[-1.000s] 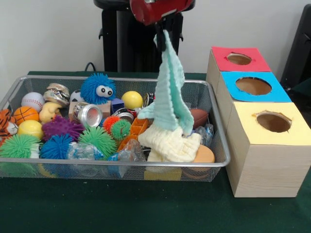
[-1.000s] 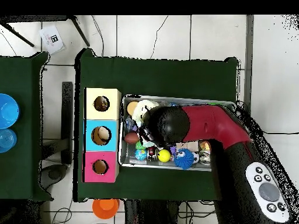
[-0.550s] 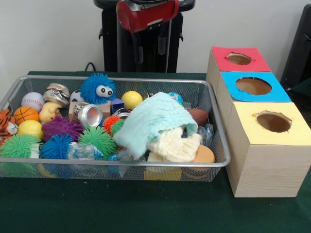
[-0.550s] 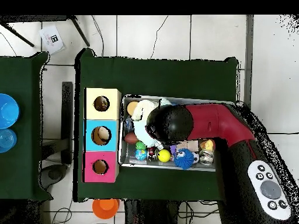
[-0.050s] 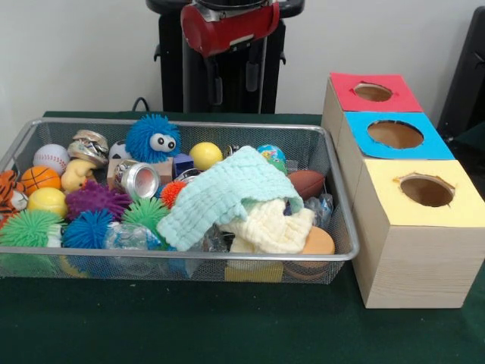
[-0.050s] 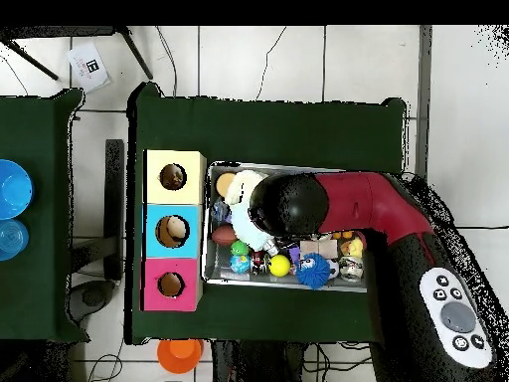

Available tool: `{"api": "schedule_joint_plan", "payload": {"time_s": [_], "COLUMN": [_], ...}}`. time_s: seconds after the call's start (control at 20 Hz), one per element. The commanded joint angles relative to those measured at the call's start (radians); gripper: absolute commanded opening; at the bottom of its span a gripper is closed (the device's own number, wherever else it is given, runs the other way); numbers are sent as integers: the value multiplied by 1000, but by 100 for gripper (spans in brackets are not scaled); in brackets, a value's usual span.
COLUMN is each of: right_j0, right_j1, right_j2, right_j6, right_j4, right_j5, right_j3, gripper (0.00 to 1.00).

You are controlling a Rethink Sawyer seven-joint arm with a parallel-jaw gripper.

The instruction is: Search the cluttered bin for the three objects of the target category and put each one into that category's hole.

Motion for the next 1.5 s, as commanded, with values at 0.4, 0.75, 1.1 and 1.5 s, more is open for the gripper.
{"api": "schedule_joint_plan", "payload": {"time_s": [0.4,0.75,1.1,1.5], "right_j0": [-88,-109,-116,-129], "right_j1": [98,163,288,370], "right_j2": [64,76,89,112], "right_j6": [93,59,-13,-76], "right_j4": [107,115,110,103], "right_j5": [-315,-405,-341,-249], "right_j3": [-23,-29,-77,-92], "gripper": [100,100,100,100]}}
